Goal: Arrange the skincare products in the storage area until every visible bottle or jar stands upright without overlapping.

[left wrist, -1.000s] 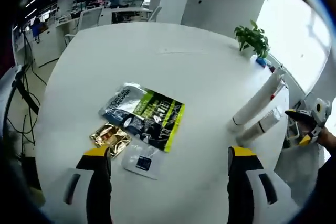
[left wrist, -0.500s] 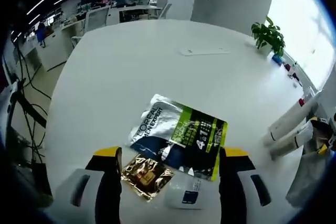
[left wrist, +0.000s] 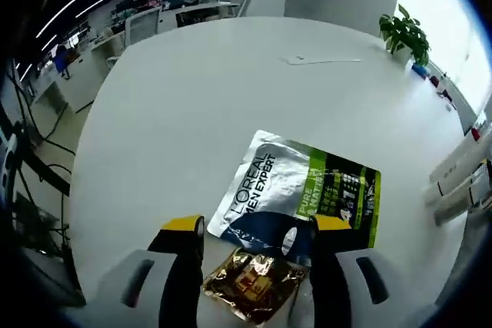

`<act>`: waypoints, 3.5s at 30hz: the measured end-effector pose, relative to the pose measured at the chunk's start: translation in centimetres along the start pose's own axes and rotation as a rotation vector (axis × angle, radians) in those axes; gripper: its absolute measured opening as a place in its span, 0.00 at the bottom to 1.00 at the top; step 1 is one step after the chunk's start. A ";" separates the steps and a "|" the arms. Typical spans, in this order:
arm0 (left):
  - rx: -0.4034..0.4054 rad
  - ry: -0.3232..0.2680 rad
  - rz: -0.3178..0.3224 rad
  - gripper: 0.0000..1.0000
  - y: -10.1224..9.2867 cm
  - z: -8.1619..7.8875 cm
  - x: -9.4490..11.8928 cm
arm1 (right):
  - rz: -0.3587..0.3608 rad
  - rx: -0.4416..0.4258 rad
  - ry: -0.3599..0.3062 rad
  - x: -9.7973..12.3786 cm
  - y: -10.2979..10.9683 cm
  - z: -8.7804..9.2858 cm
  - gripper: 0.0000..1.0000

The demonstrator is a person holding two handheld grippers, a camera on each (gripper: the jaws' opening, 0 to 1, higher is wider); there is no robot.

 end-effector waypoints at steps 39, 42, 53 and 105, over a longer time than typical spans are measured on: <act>-0.003 -0.063 0.042 0.03 1.8 -1.1 0.0 | 0.012 -0.005 0.019 -0.1 -0.1 0.2 0.89; 0.027 -0.086 0.065 0.03 1.9 -1.4 0.3 | 0.008 -0.005 0.016 -0.2 0.0 0.1 0.89; 0.205 -0.176 0.192 0.04 -0.6 -1.9 3.8 | -0.010 0.038 0.003 -0.2 0.5 -0.2 0.90; 0.572 0.083 0.135 0.19 -1.8 1.5 1.7 | 0.000 0.003 0.000 -0.1 0.2 0.0 0.89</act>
Point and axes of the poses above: the point that each gripper's makers call its tool centre point, and the gripper's own axes: x roughly backward along the fingers, y roughly to its left, z roughly out of its underside, the point moved 6 cm from there along x, roughly backward along the fingers, and after that the axes turned 5 degrees about x, right-handed, at the moved point
